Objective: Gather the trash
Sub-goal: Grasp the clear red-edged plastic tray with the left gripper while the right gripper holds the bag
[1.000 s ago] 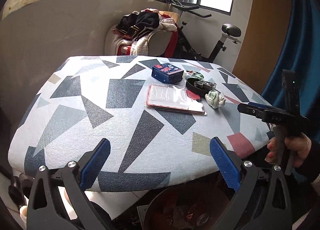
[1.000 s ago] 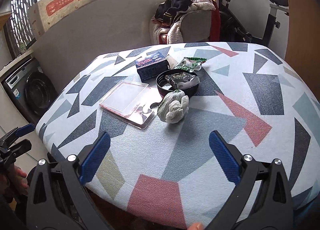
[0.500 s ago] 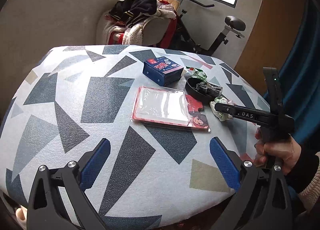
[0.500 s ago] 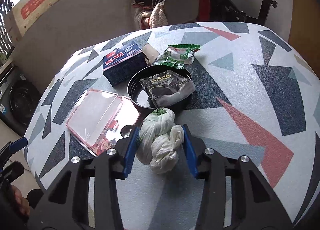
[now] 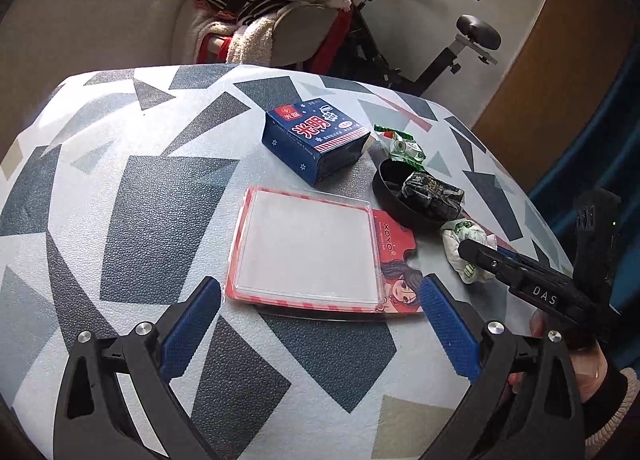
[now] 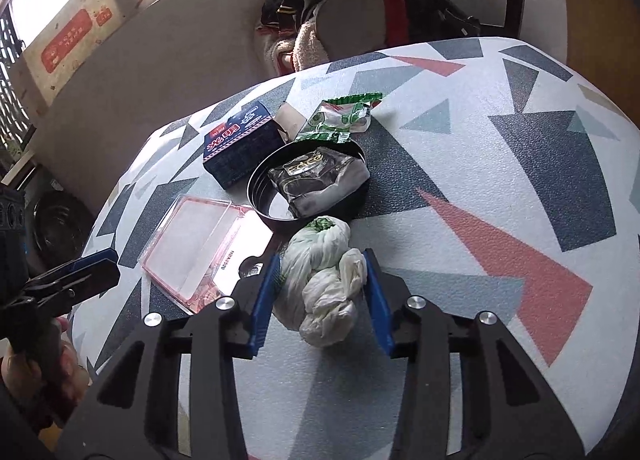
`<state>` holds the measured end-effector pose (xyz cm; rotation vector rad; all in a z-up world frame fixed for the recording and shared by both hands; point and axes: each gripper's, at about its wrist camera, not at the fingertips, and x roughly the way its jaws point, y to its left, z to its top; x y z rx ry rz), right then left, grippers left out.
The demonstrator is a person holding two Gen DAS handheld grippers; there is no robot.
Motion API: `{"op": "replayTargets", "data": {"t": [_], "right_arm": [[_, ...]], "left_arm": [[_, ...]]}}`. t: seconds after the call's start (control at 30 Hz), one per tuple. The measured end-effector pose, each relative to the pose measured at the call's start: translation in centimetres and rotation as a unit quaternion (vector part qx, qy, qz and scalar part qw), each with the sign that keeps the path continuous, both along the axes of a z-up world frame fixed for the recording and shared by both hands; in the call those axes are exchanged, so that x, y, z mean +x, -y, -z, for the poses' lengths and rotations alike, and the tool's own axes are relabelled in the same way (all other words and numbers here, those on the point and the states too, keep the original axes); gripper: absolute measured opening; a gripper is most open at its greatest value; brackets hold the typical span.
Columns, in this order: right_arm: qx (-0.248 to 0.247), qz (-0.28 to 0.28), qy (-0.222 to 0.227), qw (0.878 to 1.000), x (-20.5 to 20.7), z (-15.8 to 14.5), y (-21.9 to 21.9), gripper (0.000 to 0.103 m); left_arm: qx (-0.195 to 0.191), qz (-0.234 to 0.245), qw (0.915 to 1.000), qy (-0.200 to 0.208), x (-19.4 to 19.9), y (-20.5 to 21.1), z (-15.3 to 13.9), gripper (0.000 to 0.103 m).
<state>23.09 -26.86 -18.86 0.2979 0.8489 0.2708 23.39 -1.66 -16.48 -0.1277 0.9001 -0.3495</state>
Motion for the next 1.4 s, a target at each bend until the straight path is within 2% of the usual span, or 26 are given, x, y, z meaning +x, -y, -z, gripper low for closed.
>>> {"op": "replayTargets", "data": {"t": [0.1, 0.17, 0.27, 0.43, 0.6, 0.73, 0.83, 0.9, 0.97, 1.03, 1.13, 1.2, 1.4], "right_arm": [[-0.007, -0.012, 0.008, 1.000, -0.3, -0.4, -0.5, 0.043], [-0.031, -0.024, 0.002, 0.999, -0.3, -0.5, -1.3, 0.043], [-0.059, -0.030, -0.001, 0.998, 0.1, -0.7, -2.4, 0.043], [-0.064, -0.024, -0.013, 0.998, 1.4, -1.1, -3.8, 0.043], [-0.119, -0.039, -0.027, 0.992, 2.2, -0.7, -6.4, 0.043], [-0.108, -0.081, -0.044, 0.990, 1.1, -0.8, -8.3, 0.042], [-0.105, -0.142, -0.048, 0.983, -0.8, -0.7, -11.6, 0.042], [-0.102, -0.173, -0.045, 0.979, -1.9, -0.8, -13.4, 0.042], [-0.096, -0.180, -0.045, 0.978, -2.5, -1.0, -14.0, 0.042], [-0.083, -0.169, -0.043, 0.981, -2.8, -1.3, -13.3, 0.042], [-0.102, -0.138, -0.023, 0.985, -3.0, -1.8, -11.3, 0.042], [-0.101, -0.113, -0.016, 0.988, -2.7, -2.1, -9.1, 0.042], [-0.133, -0.060, 0.022, 0.989, -1.1, -2.5, -4.7, 0.042]], "left_arm": [[-0.009, -0.010, 0.9999, -0.007, -0.2, 0.4, 0.0, 0.097], [-0.010, -0.021, 0.9997, -0.012, -0.4, 0.1, 0.3, 0.097], [-0.012, -0.041, 0.9988, -0.021, -0.4, -1.3, 0.5, 0.087], [-0.026, -0.076, 0.9964, -0.027, -0.7, -4.4, 0.4, 0.083], [-0.034, -0.082, 0.9957, -0.025, -1.5, -6.2, 0.0, 0.081], [-0.051, -0.091, 0.9943, -0.024, -2.2, -8.0, -0.5, 0.081], [-0.065, -0.100, 0.9921, -0.038, -2.3, -9.1, -0.1, 0.081], [-0.086, -0.110, 0.9890, -0.049, -2.4, -9.8, 0.2, 0.081], [-0.108, -0.119, 0.9853, -0.058, -2.4, -10.3, 0.4, 0.081], [-0.121, -0.126, 0.9825, -0.064, -2.2, -10.5, 0.5, 0.081], [-0.138, -0.138, 0.9774, -0.081, -0.9, -10.0, 0.7, 0.083], [-0.151, -0.162, 0.9708, -0.092, 0.4, -9.5, 0.8, 0.097], [-0.165, -0.253, 0.9463, -0.115, 4.7, -7.6, 0.3, 0.097]]}}
